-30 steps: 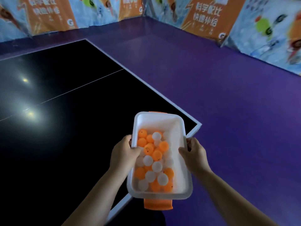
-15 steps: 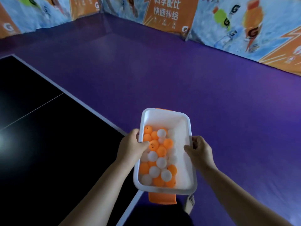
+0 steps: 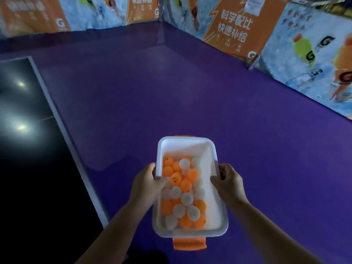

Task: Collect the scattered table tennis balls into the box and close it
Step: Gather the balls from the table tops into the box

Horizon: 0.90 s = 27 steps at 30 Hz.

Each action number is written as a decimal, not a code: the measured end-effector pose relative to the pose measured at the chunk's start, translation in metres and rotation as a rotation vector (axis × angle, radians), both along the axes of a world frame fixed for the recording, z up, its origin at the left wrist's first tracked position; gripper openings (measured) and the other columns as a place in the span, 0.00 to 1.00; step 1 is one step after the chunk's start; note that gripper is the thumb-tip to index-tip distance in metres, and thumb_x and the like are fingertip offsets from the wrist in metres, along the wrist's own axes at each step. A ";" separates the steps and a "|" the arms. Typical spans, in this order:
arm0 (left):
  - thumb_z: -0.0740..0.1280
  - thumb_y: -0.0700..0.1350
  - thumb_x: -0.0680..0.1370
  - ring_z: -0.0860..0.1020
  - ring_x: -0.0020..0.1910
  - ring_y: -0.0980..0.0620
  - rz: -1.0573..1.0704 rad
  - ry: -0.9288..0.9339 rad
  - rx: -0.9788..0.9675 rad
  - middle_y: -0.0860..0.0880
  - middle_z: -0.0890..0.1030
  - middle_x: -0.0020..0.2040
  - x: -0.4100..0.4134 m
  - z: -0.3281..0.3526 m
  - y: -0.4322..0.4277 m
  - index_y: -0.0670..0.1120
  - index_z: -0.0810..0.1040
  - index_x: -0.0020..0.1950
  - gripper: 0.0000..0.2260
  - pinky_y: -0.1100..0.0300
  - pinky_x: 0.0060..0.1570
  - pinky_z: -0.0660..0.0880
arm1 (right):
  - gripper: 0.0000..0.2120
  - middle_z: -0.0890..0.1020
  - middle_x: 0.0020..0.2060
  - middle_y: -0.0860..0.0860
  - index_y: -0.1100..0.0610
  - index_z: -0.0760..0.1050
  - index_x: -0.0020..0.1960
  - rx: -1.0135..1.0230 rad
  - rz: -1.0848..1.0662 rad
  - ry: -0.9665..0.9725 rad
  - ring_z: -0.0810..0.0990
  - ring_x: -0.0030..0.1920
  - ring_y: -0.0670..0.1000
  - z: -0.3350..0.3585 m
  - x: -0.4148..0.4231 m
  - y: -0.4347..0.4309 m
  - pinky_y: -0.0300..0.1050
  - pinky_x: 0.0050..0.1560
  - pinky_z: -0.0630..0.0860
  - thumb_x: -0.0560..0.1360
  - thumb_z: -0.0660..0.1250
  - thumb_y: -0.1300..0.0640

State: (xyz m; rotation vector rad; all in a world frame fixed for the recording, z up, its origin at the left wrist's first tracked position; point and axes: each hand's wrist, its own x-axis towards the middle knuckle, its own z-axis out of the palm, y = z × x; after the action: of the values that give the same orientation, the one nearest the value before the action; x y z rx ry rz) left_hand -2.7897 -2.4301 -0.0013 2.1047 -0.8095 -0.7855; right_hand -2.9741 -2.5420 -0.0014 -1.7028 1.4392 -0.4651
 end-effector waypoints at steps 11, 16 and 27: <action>0.69 0.43 0.72 0.75 0.42 0.57 0.192 -0.079 -0.082 0.56 0.77 0.42 0.114 -0.027 -0.143 0.48 0.77 0.57 0.14 0.67 0.34 0.67 | 0.08 0.78 0.40 0.45 0.51 0.71 0.48 0.041 0.170 -0.025 0.76 0.39 0.43 -0.018 0.129 -0.174 0.35 0.31 0.69 0.72 0.67 0.61; 0.69 0.43 0.72 0.76 0.43 0.57 0.257 -0.024 -0.098 0.56 0.78 0.45 0.185 -0.021 -0.215 0.50 0.77 0.58 0.15 0.68 0.35 0.69 | 0.09 0.78 0.41 0.45 0.51 0.71 0.49 0.015 0.232 -0.005 0.77 0.40 0.43 -0.005 0.207 -0.256 0.35 0.32 0.69 0.72 0.67 0.61; 0.69 0.46 0.73 0.75 0.41 0.62 0.322 -0.125 -0.094 0.58 0.78 0.43 0.320 -0.020 -0.358 0.51 0.76 0.55 0.12 0.69 0.35 0.68 | 0.10 0.78 0.42 0.45 0.51 0.71 0.52 -0.005 0.401 -0.040 0.78 0.42 0.44 -0.017 0.362 -0.427 0.36 0.33 0.72 0.72 0.67 0.60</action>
State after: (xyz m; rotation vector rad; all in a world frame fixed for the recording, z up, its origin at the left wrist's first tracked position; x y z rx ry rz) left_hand -2.4693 -2.7881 -0.0215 2.1427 -0.5396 -0.4397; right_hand -2.6120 -2.9685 -0.0184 -1.9150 1.0308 -0.2787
